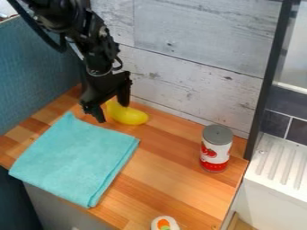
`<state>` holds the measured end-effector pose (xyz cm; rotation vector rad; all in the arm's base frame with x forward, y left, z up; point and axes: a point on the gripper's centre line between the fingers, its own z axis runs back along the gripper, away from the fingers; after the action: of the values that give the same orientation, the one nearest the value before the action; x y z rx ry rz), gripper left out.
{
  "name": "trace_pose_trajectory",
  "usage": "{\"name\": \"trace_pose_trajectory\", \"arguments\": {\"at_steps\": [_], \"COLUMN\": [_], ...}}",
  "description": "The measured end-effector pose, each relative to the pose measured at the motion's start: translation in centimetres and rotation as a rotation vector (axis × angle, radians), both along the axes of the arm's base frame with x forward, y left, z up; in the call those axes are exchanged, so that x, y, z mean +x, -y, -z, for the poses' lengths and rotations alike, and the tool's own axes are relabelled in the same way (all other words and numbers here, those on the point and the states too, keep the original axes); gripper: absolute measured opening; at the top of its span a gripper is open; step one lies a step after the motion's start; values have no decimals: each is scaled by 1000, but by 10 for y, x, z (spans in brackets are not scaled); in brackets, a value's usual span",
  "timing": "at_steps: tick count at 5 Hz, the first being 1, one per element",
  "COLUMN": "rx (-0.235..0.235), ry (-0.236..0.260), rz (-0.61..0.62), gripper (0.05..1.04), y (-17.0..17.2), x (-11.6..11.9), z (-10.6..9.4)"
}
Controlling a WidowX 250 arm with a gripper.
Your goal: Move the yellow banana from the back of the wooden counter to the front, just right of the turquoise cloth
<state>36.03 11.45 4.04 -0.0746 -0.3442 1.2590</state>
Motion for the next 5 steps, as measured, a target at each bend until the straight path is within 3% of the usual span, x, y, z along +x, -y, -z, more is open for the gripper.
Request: {"name": "trace_pose_trajectory", "arguments": {"at_steps": [1,2,3,4,5], "rx": [-23,-46,-51,-40,41], "ry": [7,17,32,41,127], "rz": [-22,-33,-64,-46,21], "gripper": [948,677,624,624,624], "y": [0,1,1,4,22], "x": [9,17,17,7,-1], "z": [12,20,20,11,-29]}}
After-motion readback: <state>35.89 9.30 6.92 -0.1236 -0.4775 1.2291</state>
